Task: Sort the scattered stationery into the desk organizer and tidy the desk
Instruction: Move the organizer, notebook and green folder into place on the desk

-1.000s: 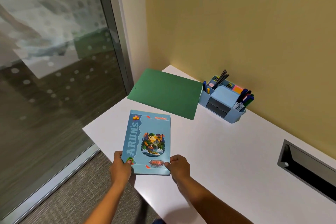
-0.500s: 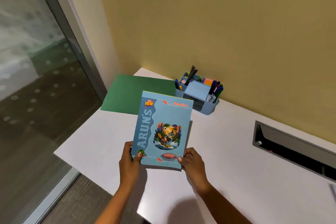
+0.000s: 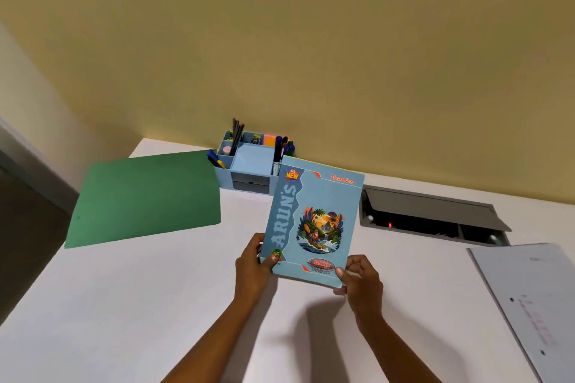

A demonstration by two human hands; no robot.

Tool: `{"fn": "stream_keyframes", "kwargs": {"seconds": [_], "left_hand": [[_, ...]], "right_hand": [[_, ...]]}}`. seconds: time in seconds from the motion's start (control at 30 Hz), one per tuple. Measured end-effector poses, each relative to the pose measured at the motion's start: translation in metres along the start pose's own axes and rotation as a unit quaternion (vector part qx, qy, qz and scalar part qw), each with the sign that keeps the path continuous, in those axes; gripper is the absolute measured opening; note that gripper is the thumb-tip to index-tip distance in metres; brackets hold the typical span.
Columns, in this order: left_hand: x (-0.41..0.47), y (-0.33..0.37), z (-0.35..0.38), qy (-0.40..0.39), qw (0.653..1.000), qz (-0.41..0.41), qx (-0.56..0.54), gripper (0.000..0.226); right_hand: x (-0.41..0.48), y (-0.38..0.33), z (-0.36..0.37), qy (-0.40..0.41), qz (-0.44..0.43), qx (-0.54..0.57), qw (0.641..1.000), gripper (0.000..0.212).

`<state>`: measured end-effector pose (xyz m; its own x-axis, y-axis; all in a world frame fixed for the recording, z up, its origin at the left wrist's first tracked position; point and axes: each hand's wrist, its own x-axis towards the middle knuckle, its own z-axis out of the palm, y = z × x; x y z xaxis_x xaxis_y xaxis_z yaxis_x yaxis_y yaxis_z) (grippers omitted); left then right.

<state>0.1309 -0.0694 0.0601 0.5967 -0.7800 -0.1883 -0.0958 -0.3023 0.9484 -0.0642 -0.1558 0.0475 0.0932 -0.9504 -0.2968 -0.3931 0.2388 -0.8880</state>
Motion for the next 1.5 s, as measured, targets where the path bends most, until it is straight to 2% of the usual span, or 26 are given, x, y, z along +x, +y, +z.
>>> {"fn": "stream_keyframes", "kwargs": {"seconds": [0.1,0.23,0.4,0.53,0.67,0.7,0.77,0.87,1.0,1.1,1.2,1.27,1.33,1.43,1.5], "left_hand": [[0.018,0.005,0.021,-0.041,0.999,-0.003,-0.001,0.025],[0.041,0.005,0.042,-0.053,0.998,-0.018,0.011,0.035],[0.072,-0.006,0.056,-0.074,0.994,-0.057,0.061,0.033],[0.092,-0.011,0.06,-0.086,0.987,-0.051,0.127,0.035],[0.112,-0.013,0.066,-0.077,0.98,-0.025,0.181,0.016],[0.116,-0.014,0.067,-0.07,0.977,-0.013,0.2,0.017],[0.122,-0.015,0.07,-0.065,0.966,0.013,0.249,0.027],[0.122,-0.017,0.074,-0.047,0.949,0.009,0.312,0.039],[0.119,-0.022,0.077,-0.026,0.941,0.037,0.336,0.054],[0.114,-0.03,0.079,-0.038,0.921,0.083,0.378,0.082],[0.108,-0.043,0.081,-0.077,0.893,0.119,0.427,0.099],[0.107,-0.048,0.081,-0.083,0.887,0.138,0.432,0.099],[0.109,-0.049,0.081,-0.085,0.888,0.148,0.427,0.093],[0.115,-0.047,0.083,-0.085,0.882,0.154,0.437,0.087],[0.117,-0.046,0.083,-0.082,0.881,0.155,0.439,0.086]], "right_hand": [[0.017,0.009,-0.011,0.044,0.042,0.017,0.998,0.014],[0.042,0.013,-0.019,0.063,0.097,0.043,0.992,0.02],[0.075,0.015,-0.016,0.074,0.106,0.023,0.991,0.021],[0.099,0.015,-0.009,0.087,0.096,-0.009,0.992,0.021],[0.116,0.012,0.002,0.084,0.065,-0.057,0.993,0.021],[0.121,0.011,0.004,0.083,0.051,-0.076,0.992,0.021],[0.13,0.011,0.007,0.079,0.018,-0.106,0.991,0.02],[0.139,0.013,0.011,0.074,-0.023,-0.142,0.987,0.02],[0.139,0.017,0.011,0.053,-0.069,-0.202,0.976,0.024],[0.128,0.025,0.011,0.043,-0.101,-0.231,0.967,0.035],[0.111,0.034,0.011,0.04,-0.16,-0.26,0.951,0.055],[0.105,0.04,0.011,0.03,-0.2,-0.275,0.94,0.064],[0.102,0.044,0.012,0.024,-0.233,-0.291,0.928,0.062],[0.108,0.045,0.014,0.013,-0.247,-0.289,0.925,0.057],[0.111,0.04,0.016,-0.001,-0.216,-0.279,0.936,0.05]]}}
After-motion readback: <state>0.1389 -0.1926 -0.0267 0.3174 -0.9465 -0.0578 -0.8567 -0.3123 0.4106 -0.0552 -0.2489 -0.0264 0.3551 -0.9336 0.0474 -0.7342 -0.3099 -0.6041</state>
